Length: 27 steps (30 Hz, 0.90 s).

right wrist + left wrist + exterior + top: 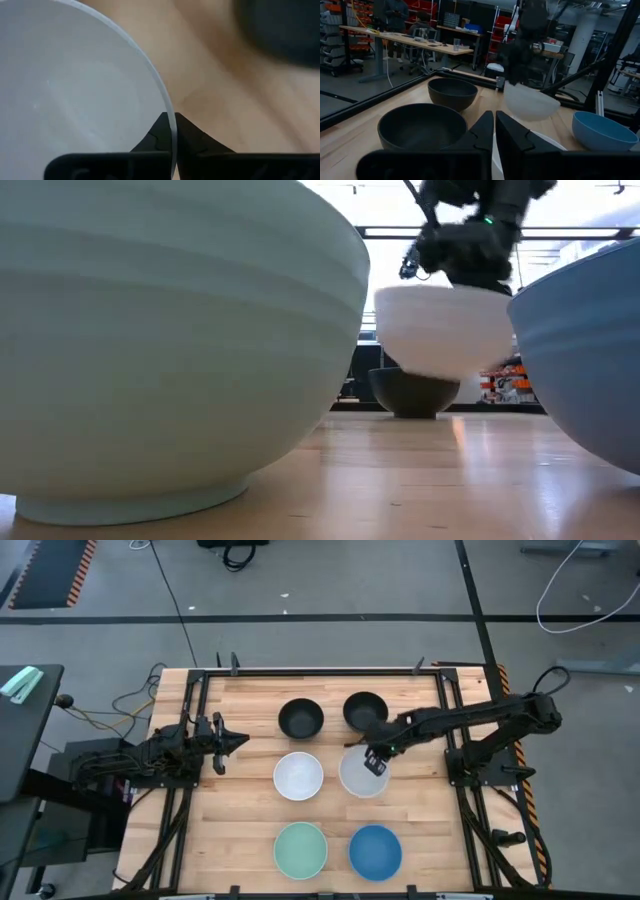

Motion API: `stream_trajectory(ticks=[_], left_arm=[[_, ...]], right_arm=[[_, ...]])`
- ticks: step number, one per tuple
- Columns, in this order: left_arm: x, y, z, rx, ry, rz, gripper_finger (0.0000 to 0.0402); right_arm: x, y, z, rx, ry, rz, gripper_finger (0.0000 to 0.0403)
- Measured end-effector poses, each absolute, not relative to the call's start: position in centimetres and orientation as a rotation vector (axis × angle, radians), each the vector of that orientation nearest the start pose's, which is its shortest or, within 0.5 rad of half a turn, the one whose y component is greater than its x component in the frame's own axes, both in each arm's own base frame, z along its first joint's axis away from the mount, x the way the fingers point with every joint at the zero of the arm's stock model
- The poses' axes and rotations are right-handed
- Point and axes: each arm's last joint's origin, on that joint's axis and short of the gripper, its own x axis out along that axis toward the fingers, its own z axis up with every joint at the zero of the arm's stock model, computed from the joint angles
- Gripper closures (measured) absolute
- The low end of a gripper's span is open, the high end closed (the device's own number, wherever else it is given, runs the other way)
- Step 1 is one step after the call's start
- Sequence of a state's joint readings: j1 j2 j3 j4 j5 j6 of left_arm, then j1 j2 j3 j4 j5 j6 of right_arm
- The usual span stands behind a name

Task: Nest bowls inside each other
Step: Stack the right white bowl on the right black bowl

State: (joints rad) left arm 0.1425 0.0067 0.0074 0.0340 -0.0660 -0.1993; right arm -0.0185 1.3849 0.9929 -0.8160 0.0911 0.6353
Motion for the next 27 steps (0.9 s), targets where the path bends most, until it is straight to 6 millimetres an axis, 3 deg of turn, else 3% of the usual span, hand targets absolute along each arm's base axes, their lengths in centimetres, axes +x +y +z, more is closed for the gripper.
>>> stream_trajectory(ticks=[7,12,19,27], left_arm=[[9.6,1.6,16.9,-0.197,-0.056,0.204,0.0373],[9.6,1.6,16.9,-0.197,-0.059,0.205,0.0377],[9.6,1.6,17.0,-0.196,-0.064,0.217,0.0385],[9.6,1.6,17.0,-0.196,-0.068,0.225,0.0375]], right_arm=[[26.4,-4.8,27.9,0.496,1.001,-0.536,0.0398],[25.3,-8.5,28.9,0.560,0.977,-0.659,0.0398],[23.6,-12.9,28.0,0.648,1.010,-0.790,0.0398],[25.3,-15.8,23.6,0.692,1.161,-0.764,0.0398]])
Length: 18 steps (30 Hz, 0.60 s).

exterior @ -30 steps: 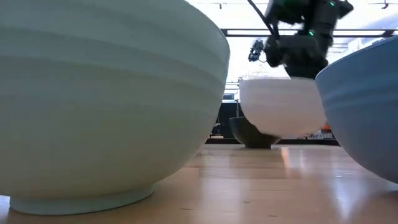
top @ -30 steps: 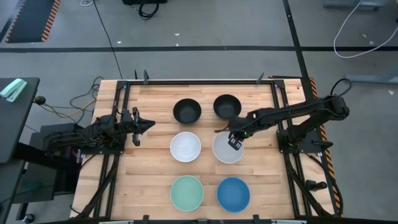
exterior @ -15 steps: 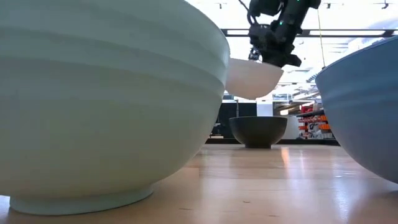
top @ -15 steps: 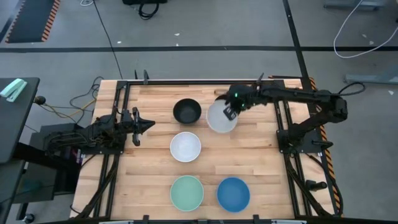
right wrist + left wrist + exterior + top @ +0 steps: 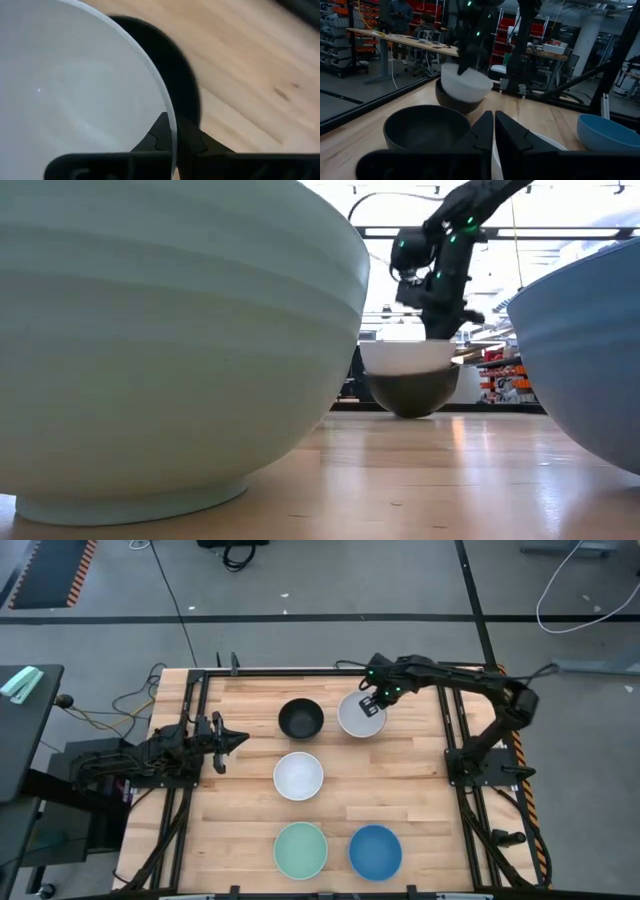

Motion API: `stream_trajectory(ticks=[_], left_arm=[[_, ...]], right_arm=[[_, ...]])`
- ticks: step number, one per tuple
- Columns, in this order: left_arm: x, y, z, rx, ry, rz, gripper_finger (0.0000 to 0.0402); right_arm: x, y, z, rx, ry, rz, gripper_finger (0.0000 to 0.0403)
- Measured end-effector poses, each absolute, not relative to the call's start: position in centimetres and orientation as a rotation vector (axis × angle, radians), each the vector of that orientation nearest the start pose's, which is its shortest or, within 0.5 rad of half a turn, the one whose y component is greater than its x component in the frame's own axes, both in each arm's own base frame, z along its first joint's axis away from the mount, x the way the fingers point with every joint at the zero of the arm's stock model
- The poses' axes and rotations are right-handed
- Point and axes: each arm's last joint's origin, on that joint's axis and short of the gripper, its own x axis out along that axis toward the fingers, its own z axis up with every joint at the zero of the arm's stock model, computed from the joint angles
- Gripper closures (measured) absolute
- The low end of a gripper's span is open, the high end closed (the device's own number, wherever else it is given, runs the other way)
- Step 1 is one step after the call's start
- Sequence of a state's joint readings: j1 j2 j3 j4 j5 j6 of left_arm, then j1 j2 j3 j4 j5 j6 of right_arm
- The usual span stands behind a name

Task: Nest bowls inside each other
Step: Stack the right white bowl on the right black bowl

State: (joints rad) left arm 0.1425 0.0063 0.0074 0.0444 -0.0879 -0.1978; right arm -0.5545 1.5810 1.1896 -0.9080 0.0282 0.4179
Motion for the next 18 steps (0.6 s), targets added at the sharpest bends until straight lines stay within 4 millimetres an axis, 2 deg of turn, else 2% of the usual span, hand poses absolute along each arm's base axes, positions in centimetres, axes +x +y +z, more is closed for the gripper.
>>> stream_trajectory(ticks=[2,7,15,18], left_arm=[[9.6,1.6,17.0,-0.196,-0.069,0.225,0.0375],[9.6,1.6,17.0,-0.196,-0.069,0.224,0.0382],[9.6,1.6,17.0,-0.194,-0.069,0.223,0.0381],[9.6,1.6,17.0,-0.194,-0.069,0.223,0.0377]], right_arm=[[25.8,-16.2,22.4,0.703,1.201,-0.758,0.0398],[27.2,-16.7,21.5,0.712,1.242,-0.703,0.0398],[28.0,-16.4,24.1,0.625,1.181,-0.812,0.0400],[27.5,-16.2,24.5,0.618,1.244,-0.858,0.0400]])
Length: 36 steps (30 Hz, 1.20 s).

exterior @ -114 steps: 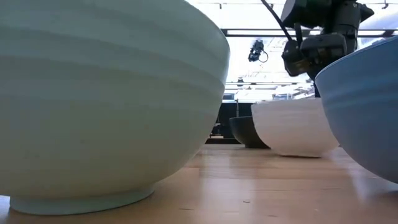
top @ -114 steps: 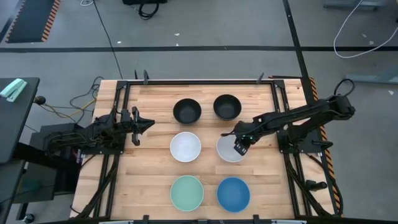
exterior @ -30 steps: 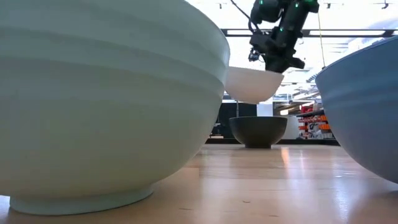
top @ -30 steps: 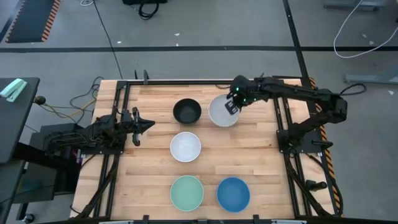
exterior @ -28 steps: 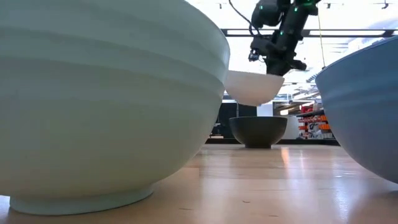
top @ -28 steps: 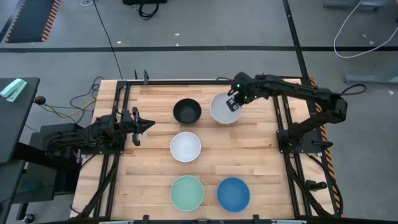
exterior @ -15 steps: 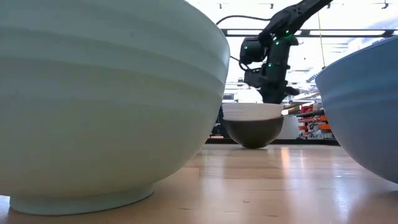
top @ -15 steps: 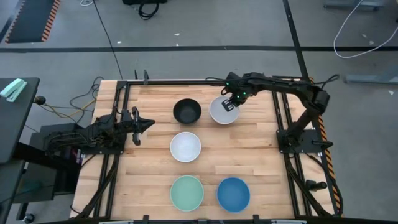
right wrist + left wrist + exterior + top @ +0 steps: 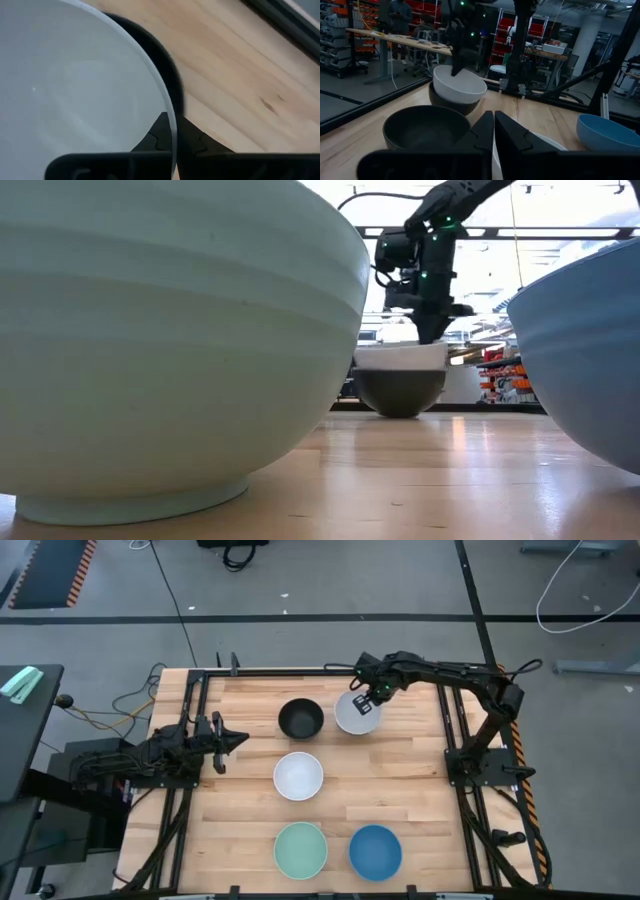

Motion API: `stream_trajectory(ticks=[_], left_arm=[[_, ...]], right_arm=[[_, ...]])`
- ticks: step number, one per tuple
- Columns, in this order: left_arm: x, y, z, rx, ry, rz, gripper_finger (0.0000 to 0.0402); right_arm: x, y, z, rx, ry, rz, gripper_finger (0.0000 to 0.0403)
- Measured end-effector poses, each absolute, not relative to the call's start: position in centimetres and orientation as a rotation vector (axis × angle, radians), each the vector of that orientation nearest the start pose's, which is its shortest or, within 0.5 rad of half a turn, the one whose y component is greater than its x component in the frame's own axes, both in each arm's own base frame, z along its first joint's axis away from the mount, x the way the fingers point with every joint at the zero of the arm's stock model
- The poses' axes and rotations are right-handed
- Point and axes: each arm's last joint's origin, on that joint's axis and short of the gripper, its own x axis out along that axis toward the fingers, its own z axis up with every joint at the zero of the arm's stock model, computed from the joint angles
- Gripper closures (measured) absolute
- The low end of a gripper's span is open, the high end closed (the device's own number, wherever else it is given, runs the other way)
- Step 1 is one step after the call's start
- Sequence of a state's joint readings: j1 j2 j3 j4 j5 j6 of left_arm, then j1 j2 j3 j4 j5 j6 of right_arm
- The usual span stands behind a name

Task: Nest bowls inside each other
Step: Stack the right white bowl on the right black bowl

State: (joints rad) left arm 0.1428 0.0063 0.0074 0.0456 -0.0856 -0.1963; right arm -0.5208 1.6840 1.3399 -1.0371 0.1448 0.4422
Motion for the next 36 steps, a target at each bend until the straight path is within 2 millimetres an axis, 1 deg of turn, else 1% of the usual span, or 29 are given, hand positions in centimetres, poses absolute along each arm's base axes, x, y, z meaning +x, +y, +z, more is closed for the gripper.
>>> stream_trajectory(ticks=[2,6,12,16,21,24,27,31,36], left_arm=[[9.6,1.6,17.0,-0.194,-0.069,0.223,0.0377],[9.6,1.6,17.0,-0.194,-0.069,0.223,0.0384],[9.6,1.6,17.0,-0.194,-0.069,0.223,0.0389],[9.6,1.6,17.0,-0.194,-0.067,0.223,0.0382],[9.6,1.6,17.0,-0.196,-0.066,0.223,0.0377],[9.6,1.6,17.0,-0.196,-0.066,0.223,0.0382],[9.6,1.6,17.0,-0.196,-0.065,0.223,0.0387],[9.6,1.6,17.0,-0.195,-0.065,0.223,0.0385],[9.6,1.6,17.0,-0.196,-0.065,0.223,0.0377]], right_arm=[[27.2,-16.2,24.5,0.604,1.282,-0.892,0.0400],[27.0,-16.0,24.0,0.607,1.305,-0.898,0.0400],[27.0,-15.9,23.8,0.640,1.310,-0.848,0.0400],[27.2,-15.7,23.5,0.645,1.316,-0.838,0.0400],[28.0,-15.8,21.9,0.656,1.371,-0.816,0.0398],[28.3,-16.0,21.4,0.659,1.384,-0.810,0.0387],[28.4,-16.0,21.5,0.652,1.362,-0.795,0.0374],[28.3,-15.5,22.5,0.639,1.322,-0.764,0.0359],[28.6,-14.9,22.7,0.650,1.318,-0.718,0.0353]])
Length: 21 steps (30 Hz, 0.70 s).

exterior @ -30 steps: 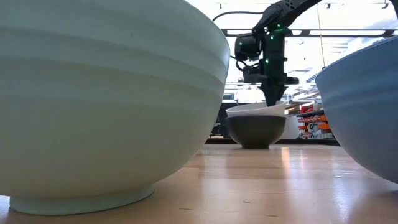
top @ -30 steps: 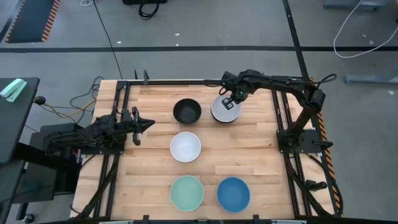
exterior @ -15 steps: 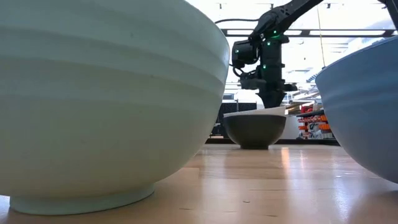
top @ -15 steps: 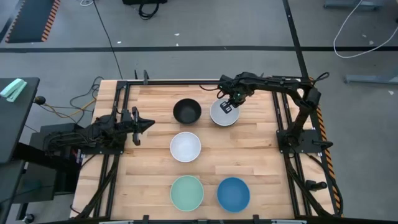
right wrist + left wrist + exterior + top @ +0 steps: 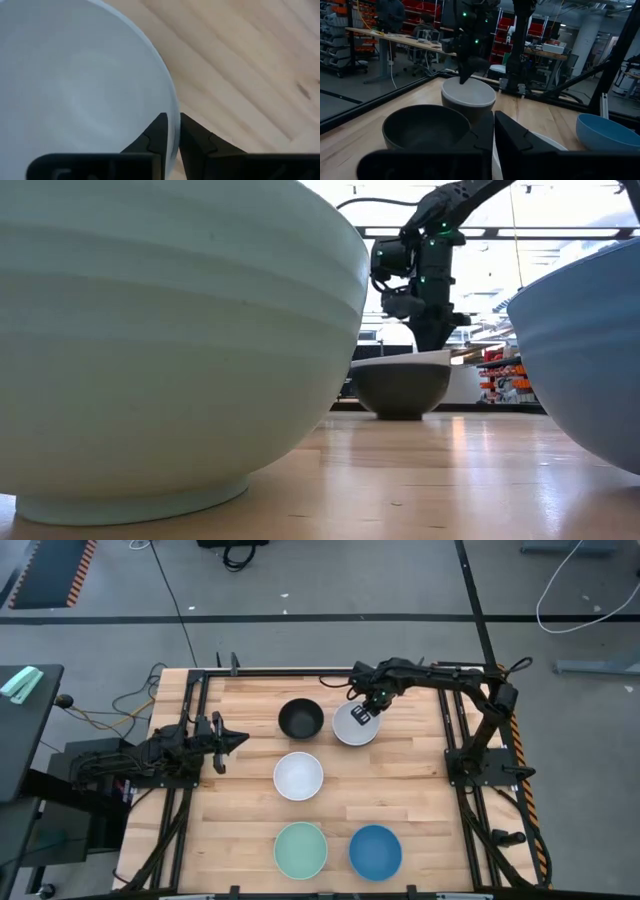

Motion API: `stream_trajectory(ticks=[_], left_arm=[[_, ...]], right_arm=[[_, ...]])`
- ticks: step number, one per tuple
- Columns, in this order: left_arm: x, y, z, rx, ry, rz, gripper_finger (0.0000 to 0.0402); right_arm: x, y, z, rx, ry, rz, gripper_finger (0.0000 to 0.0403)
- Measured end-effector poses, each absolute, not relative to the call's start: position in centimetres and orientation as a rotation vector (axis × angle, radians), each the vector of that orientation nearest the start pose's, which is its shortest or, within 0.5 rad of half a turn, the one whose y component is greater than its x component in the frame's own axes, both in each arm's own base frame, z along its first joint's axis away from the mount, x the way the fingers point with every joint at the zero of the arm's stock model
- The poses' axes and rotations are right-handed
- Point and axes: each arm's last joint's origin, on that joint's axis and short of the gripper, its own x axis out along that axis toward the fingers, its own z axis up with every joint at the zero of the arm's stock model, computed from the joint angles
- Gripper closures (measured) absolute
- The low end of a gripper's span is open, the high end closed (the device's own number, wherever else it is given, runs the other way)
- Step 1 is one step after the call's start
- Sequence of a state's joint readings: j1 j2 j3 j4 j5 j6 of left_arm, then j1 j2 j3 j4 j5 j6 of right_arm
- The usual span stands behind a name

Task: Nest bowls inside each other
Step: Stack the right white bowl on the right black bowl

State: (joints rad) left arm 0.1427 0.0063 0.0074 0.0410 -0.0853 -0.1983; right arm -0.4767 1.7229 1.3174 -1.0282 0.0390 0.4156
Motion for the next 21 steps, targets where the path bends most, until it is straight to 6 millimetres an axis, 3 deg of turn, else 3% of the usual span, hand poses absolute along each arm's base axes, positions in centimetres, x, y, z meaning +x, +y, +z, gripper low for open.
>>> stream_trajectory(ticks=[16,21], left_arm=[[9.6,1.6,16.9,-0.197,-0.063,0.223,0.0380],[9.6,1.6,16.9,-0.197,-0.062,0.223,0.0375]], right_arm=[[28.7,-14.7,22.8,0.693,1.317,-0.664,0.0325],[28.8,-14.7,23.8,0.676,1.322,-0.649,0.0316]])
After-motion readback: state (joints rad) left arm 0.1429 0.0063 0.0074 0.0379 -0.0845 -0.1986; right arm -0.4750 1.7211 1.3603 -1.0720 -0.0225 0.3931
